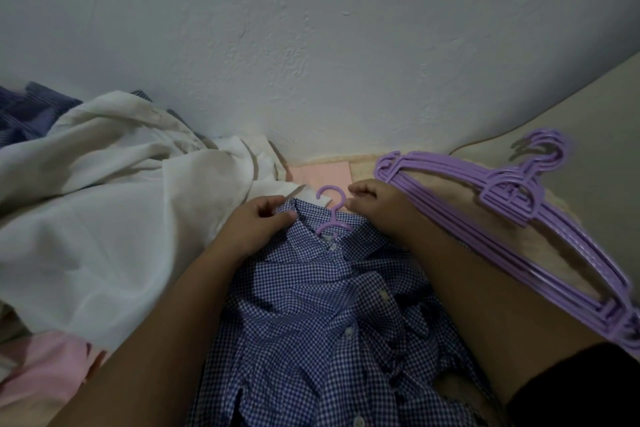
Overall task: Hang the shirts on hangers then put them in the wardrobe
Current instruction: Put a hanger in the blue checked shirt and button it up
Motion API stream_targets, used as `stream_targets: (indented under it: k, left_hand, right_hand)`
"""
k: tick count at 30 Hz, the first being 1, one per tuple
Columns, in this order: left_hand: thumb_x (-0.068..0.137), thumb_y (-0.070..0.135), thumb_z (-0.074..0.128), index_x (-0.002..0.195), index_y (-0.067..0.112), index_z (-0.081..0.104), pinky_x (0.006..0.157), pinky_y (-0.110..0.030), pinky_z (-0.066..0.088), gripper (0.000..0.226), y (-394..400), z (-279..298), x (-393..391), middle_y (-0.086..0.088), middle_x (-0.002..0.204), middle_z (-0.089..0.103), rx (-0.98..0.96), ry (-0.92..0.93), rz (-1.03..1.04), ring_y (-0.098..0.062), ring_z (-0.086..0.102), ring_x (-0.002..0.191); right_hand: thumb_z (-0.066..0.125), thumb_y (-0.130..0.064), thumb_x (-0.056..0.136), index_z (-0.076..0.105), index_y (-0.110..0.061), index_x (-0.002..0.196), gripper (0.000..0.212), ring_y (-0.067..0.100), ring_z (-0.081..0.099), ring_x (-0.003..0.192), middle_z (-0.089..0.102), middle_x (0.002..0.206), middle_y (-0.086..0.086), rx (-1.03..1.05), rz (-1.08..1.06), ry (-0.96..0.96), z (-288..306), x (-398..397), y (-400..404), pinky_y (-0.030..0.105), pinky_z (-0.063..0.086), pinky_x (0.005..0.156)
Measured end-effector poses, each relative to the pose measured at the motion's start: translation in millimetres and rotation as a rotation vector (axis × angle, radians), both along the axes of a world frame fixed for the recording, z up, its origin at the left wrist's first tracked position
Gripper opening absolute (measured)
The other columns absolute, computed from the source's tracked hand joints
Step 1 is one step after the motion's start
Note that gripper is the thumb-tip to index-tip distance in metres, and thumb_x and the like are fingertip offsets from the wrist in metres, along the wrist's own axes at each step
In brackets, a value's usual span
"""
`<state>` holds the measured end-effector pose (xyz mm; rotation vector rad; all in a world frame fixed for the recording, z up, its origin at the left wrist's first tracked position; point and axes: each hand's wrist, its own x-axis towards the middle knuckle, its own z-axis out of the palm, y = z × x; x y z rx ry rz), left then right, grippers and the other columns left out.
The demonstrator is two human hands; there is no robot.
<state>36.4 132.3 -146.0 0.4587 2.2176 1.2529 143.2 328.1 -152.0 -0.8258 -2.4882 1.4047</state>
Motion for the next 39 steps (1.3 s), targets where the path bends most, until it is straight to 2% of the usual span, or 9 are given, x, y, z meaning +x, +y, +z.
stream_targets:
  k: [4,9,13,17,21,25,28,32,39]
  left_hand:
    - [0.086,0.04,0.067,0.135,0.022,0.054,0.079,-0.017,0.039,0.054,-1,-3,-9,0.003,0.125,0.058,-0.102,0.051,-0.078,-0.006,0.055,0.096]
    - [0.086,0.039,0.068,0.124,0.024,0.062,0.065,-0.012,0.044,0.041,2,-9,-13,0.005,0.109,0.067,-0.079,0.017,-0.1,-0.003,0.063,0.087]
    - [0.085,0.033,0.069,0.12,0.023,0.064,0.064,-0.012,0.047,0.036,2,-15,-15,0.006,0.102,0.07,-0.041,-0.02,-0.069,-0.006,0.066,0.086]
    - [0.085,0.032,0.069,0.117,0.023,0.065,0.067,-0.014,0.048,0.033,0,-13,-14,0.006,0.1,0.07,-0.021,-0.028,-0.07,-0.007,0.067,0.086]
    - [0.086,0.031,0.07,0.118,0.028,0.061,0.067,-0.013,0.046,0.034,-4,0,-8,0.012,0.1,0.065,-0.015,-0.03,-0.102,-0.004,0.063,0.088]
    - [0.081,0.021,0.075,0.128,0.021,0.058,0.085,-0.024,0.048,0.05,-11,25,3,-0.001,0.111,0.063,-0.001,0.016,-0.114,-0.014,0.06,0.099]
    - [0.079,0.007,0.075,0.119,0.021,0.063,0.079,-0.021,0.051,0.043,-18,56,15,-0.01,0.108,0.067,0.082,0.034,-0.106,-0.015,0.063,0.092]
    - [0.078,0.005,0.076,0.111,0.029,0.063,0.097,-0.035,0.05,0.044,-33,106,39,-0.011,0.113,0.067,0.175,0.123,-0.113,-0.021,0.063,0.107]
    - [0.076,0.005,0.078,0.109,0.031,0.064,0.095,-0.038,0.052,0.044,-68,216,95,-0.011,0.109,0.07,0.358,0.334,-0.125,-0.02,0.065,0.094]
  right_hand:
    - [0.064,-0.023,0.089,0.055,-0.005,0.129,0.045,0.02,0.053,0.118,0.057,0.131,0.012,0.096,0.072,-0.114,-9,-24,7,0.023,0.038,0.092]
    - [0.061,-0.028,0.09,0.056,-0.004,0.127,0.044,0.025,0.053,0.117,0.056,0.13,0.013,0.218,0.079,-0.205,-17,-44,11,0.028,0.039,0.094]
    - [0.059,-0.019,0.088,0.066,-0.006,0.107,0.025,0.024,0.059,0.098,0.066,0.11,0.012,0.235,0.041,-0.207,-19,-53,12,0.026,0.041,0.073]
    - [0.058,-0.007,0.088,0.065,0.0,0.106,0.02,0.023,0.063,0.083,0.066,0.099,0.015,0.067,-0.026,-0.093,-4,-52,12,0.03,0.052,0.076]
    - [0.053,0.003,0.089,0.061,-0.007,0.111,0.025,0.0,0.054,0.043,0.065,0.076,0.006,-0.206,-0.037,0.055,24,-39,11,0.016,0.043,0.042]
    - [0.056,0.001,0.089,0.066,-0.014,0.109,0.027,0.003,0.057,0.051,0.067,0.081,0.007,-0.191,0.062,0.145,63,-15,9,0.018,0.047,0.051]
    - [0.059,-0.002,0.089,0.069,-0.019,0.103,0.025,0.001,0.057,0.053,0.067,0.08,-0.001,-0.148,0.09,0.186,106,8,-1,0.017,0.045,0.049]
    - [0.058,-0.001,0.088,0.068,-0.031,0.091,0.032,0.01,0.062,0.065,0.069,0.084,-0.005,-0.09,0.118,0.267,173,44,-22,0.023,0.042,0.051]
    - [0.052,0.002,0.09,0.071,-0.032,0.085,0.038,0.012,0.064,0.07,0.07,0.09,-0.002,0.101,0.128,0.409,294,117,-65,0.019,0.042,0.048]
